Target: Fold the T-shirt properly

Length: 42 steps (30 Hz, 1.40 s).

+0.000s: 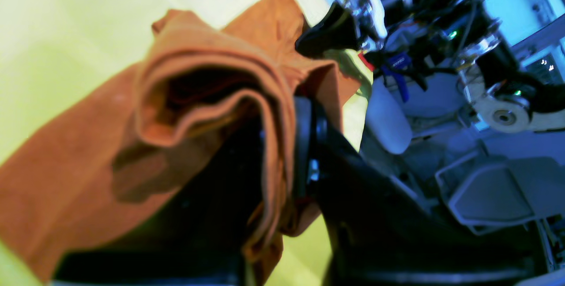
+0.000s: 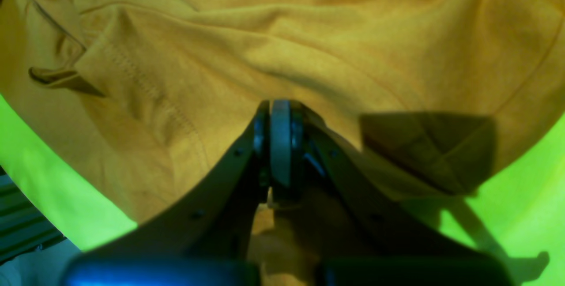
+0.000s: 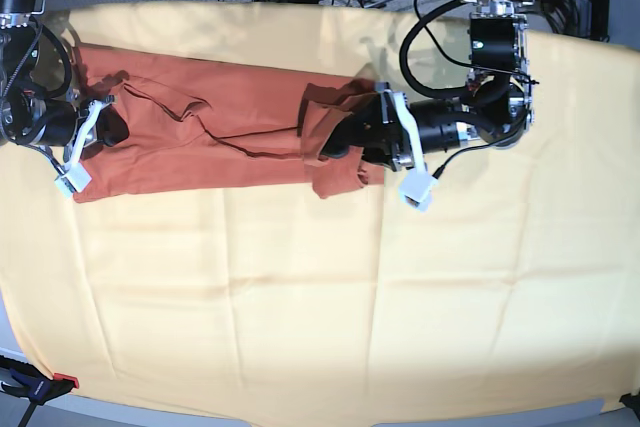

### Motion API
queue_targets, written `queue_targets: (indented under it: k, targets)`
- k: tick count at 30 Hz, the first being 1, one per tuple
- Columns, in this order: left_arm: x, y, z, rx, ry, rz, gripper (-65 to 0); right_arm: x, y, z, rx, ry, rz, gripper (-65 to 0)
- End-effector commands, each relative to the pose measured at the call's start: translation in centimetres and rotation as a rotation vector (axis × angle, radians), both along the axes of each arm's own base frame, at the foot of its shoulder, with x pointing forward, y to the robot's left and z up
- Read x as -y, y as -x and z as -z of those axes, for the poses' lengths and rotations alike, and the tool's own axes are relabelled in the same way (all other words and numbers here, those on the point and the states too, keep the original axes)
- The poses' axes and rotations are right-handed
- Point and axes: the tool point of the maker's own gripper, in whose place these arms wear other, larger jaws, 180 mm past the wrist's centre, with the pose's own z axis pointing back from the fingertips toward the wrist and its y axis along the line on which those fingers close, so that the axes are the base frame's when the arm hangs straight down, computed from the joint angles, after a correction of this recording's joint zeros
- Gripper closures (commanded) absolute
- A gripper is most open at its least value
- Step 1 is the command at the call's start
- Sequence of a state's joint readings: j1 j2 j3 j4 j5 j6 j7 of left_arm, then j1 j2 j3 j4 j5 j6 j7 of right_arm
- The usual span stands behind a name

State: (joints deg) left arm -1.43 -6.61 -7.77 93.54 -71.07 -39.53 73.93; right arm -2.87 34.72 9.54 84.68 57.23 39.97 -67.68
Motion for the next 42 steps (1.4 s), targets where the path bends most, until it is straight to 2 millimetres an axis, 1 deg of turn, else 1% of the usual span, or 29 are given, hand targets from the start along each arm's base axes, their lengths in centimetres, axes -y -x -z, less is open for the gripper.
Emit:
queue_targets:
  k: [1, 2, 4, 5, 6, 7, 10, 15, 16, 17, 18, 19, 21, 22, 24, 26, 28, 30, 32, 33, 35, 39, 42]
  targets:
    - [0.6, -0.4, -1.6, 0.045, 0.047, 0.005, -0.2, 0.9, -0.5, -0.8, 0.021, 0.028, 0.002, 0.0]
    - [0.8, -0.3, -1.6, 0.043, 0.049, 0.013, -8.0, 0.9, -0.5, -0.8, 0.021, 0.028, 0.002, 0.0]
    - [1.2, -0.1, -1.7, 0.041, 0.053, 0.024, -26.4, 0.9, -0.5, -0.8, 0.021, 0.028, 0.002, 0.0]
    - [1.3, -0.1, -1.6, 0.042, 0.051, 0.025, -34.3, 0.9, -0.5, -0.8, 0.021, 0.028, 0.002, 0.0]
    - [1.3, -0.2, -1.4, 0.045, 0.040, 0.018, -38.9, 0.9, -0.5, -0.8, 0.021, 0.027, 0.002, 0.0]
    - [1.2, -0.6, -1.2, 0.053, 0.021, 0.001, -39.7, 0.9, -0.5, -0.8, 0.021, 0.028, 0.002, 0.0]
    - [1.0, -1.2, -0.9, 0.057, 0.002, -0.032, -39.7, 0.9, -0.6, -0.9, 0.024, 0.028, 0.002, -4.7]
    - [0.9, -1.1, -0.8, 0.066, -0.005, -0.029, -39.6, 0.8, -0.9, -1.2, 0.037, 0.019, 0.004, -5.7]
    - [0.9, -1.2, -0.4, 0.067, -0.025, -0.031, -39.2, 0.7, -1.2, -1.5, 0.053, 0.005, 0.007, -7.9]
    - [0.8, -1.2, 0.0, 0.068, -0.049, -0.034, -36.7, 0.4, -1.6, -2.1, 0.074, -0.021, 0.013, -10.6]
    - [0.6, -1.4, 0.4, 0.070, -0.076, -0.040, -31.4, 0.2, -2.1, -3.0, 0.101, -0.047, 0.018, -13.9]
    - [0.5, -1.5, 0.8, 0.074, -0.100, -0.047, -23.3, 0.2, -2.7, -4.0, 0.130, -0.066, 0.026, -17.4]
    - [0.2, -1.8, 1.4, 0.081, -0.139, -0.060, -1.3, 0.7, -4.5, -6.6, 0.215, -0.096, 0.051, -23.9]
    - [0.1, -1.8, 1.6, 0.083, -0.156, -0.063, 0.0, 1.1, -5.5, -8.2, 0.265, -0.113, 0.068, -26.1]
    - [-0.2, -1.9, 2.0, 0.083, -0.181, -0.064, 0.0, 2.2, -7.2, -11.6, 0.366, -0.148, 0.107, -28.9]
    - [-0.8, -1.9, 2.3, 0.084, -0.201, -0.064, 0.0, 3.7, -7.9, -14.3, 0.430, -0.167, 0.143, -29.1]
    - [-1.7, -1.9, 2.6, 0.085, -0.231, -0.063, 0.0, 5.4, -7.7, -16.0, 0.453, -0.170, 0.181, -29.1]
    - [-2.9, -1.9, 3.0, 0.086, -0.267, -0.063, 0.0, 6.7, -6.7, -16.8, 0.455, -0.191, 0.208, -29.1]
    - [-4.1, -2.0, 3.2, 0.091, -0.304, -0.064, 0.0, 7.4, -5.4, -16.7, 0.441, -0.218, 0.224, -29.1]
    - [-4.8, -2.2, 3.3, 0.094, -0.321, -0.069, 0.0, 7.7, -4.8, -16.3, 0.432, -0.224, 0.238, -29.1]
    - [-6.3, -2.6, 3.0, 0.100, -0.339, -0.086, 0.0, 8.1, -3.4, -14.7, 0.385, -0.219, 0.257, -29.2]
    - [-9.6, -3.4, 1.4, 0.114, -0.323, -0.145, 0.0, 7.8, -0.6, -11.2, 0.272, -0.214, 0.271, -35.8]
    - [-12.4, -4.1, 0.1, 0.133, -0.330, -0.195, 0.0, 7.4, 1.0, -8.8, 0.201, -0.209, 0.290, -38.2]
